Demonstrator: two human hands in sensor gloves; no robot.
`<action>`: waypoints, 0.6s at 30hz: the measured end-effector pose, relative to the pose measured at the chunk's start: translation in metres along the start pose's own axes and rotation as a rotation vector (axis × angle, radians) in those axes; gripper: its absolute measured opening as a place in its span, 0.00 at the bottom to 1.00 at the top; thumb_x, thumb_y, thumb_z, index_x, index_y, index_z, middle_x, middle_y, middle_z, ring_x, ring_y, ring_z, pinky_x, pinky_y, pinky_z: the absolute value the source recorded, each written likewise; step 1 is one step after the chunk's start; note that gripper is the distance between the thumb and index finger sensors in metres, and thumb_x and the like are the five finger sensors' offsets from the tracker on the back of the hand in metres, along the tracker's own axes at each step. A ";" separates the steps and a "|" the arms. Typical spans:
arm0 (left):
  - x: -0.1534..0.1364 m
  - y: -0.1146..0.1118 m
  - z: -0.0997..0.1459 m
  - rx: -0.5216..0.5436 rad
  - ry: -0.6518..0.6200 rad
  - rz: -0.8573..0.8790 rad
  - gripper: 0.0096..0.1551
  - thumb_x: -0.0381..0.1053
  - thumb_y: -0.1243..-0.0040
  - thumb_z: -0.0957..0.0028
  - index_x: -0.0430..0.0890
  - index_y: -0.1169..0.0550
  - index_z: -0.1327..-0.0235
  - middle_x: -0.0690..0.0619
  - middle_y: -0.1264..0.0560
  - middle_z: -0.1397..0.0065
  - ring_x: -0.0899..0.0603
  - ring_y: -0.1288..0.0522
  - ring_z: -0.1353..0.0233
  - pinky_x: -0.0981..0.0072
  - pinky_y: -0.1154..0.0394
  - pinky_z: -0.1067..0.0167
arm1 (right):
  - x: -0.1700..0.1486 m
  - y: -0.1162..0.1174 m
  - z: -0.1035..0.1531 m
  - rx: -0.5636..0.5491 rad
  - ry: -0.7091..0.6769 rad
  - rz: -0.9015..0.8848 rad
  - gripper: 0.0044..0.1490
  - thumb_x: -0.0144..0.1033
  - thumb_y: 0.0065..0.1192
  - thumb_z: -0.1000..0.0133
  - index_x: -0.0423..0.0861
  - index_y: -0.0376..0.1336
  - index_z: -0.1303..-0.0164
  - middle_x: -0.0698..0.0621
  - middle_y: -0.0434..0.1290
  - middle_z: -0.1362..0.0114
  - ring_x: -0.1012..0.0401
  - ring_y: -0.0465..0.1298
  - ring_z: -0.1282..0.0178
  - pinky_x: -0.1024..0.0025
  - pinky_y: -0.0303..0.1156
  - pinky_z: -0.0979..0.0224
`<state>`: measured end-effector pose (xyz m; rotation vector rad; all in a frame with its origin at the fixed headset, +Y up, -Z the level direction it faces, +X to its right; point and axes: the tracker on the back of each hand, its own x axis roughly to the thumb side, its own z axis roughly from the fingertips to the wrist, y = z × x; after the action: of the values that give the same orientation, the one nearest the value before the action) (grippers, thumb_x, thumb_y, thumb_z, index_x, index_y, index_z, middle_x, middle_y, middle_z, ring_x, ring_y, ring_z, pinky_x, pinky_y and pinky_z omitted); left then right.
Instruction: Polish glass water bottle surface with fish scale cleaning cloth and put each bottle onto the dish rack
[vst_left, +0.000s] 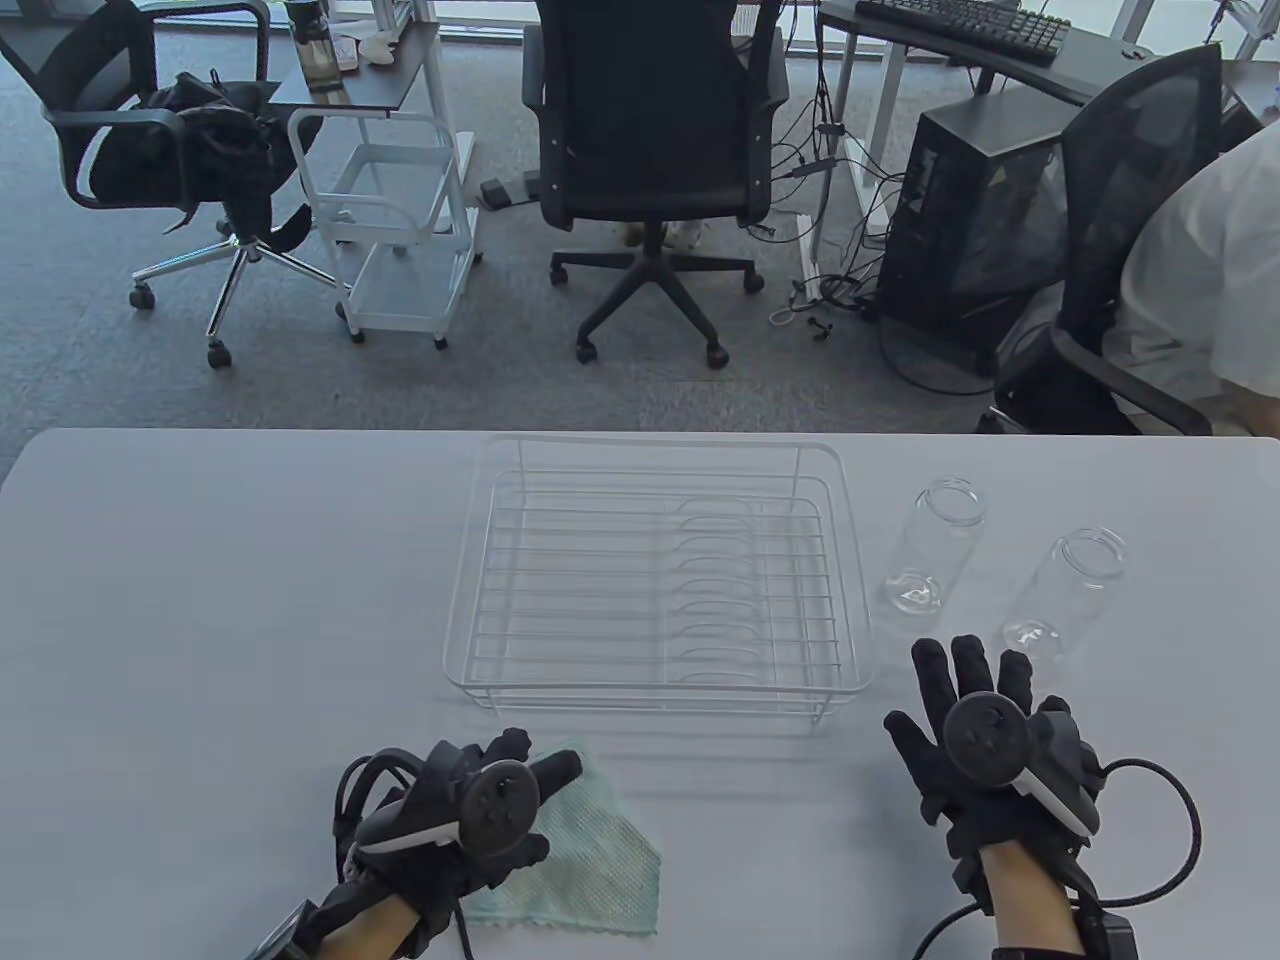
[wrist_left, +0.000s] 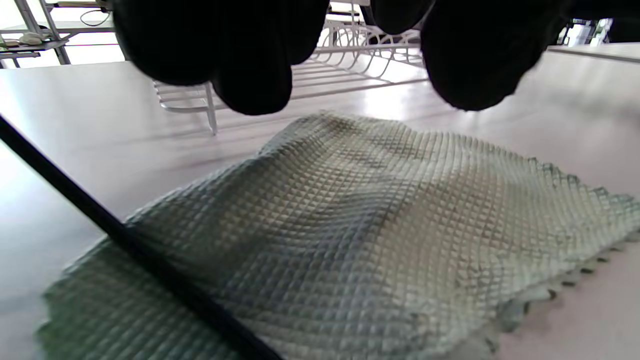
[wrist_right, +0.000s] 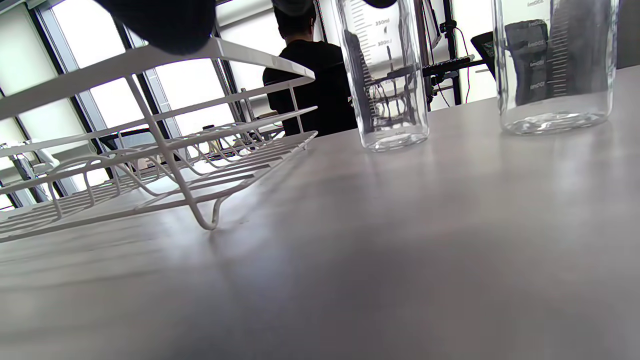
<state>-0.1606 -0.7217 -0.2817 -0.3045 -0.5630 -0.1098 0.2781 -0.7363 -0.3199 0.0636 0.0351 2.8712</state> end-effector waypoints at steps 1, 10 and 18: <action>0.005 -0.003 -0.006 -0.040 0.000 -0.040 0.50 0.69 0.36 0.44 0.68 0.50 0.14 0.37 0.44 0.08 0.36 0.22 0.31 0.47 0.21 0.42 | 0.000 0.000 0.000 0.001 0.000 -0.001 0.50 0.64 0.42 0.38 0.50 0.34 0.13 0.42 0.35 0.11 0.27 0.36 0.18 0.18 0.39 0.34; 0.018 -0.021 -0.027 -0.170 0.019 -0.152 0.54 0.72 0.40 0.43 0.69 0.58 0.15 0.36 0.55 0.07 0.36 0.26 0.27 0.47 0.24 0.38 | -0.001 -0.001 0.000 0.002 0.015 -0.007 0.50 0.63 0.42 0.38 0.50 0.34 0.14 0.42 0.34 0.11 0.27 0.34 0.19 0.18 0.38 0.34; 0.022 -0.032 -0.033 -0.150 0.012 -0.202 0.47 0.71 0.41 0.43 0.67 0.48 0.14 0.40 0.48 0.08 0.38 0.26 0.27 0.48 0.23 0.38 | -0.002 -0.002 -0.001 0.001 0.022 -0.013 0.49 0.62 0.42 0.37 0.50 0.34 0.14 0.41 0.33 0.12 0.28 0.33 0.19 0.19 0.38 0.34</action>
<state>-0.1310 -0.7630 -0.2884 -0.3919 -0.5739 -0.3502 0.2806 -0.7346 -0.3208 0.0322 0.0404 2.8589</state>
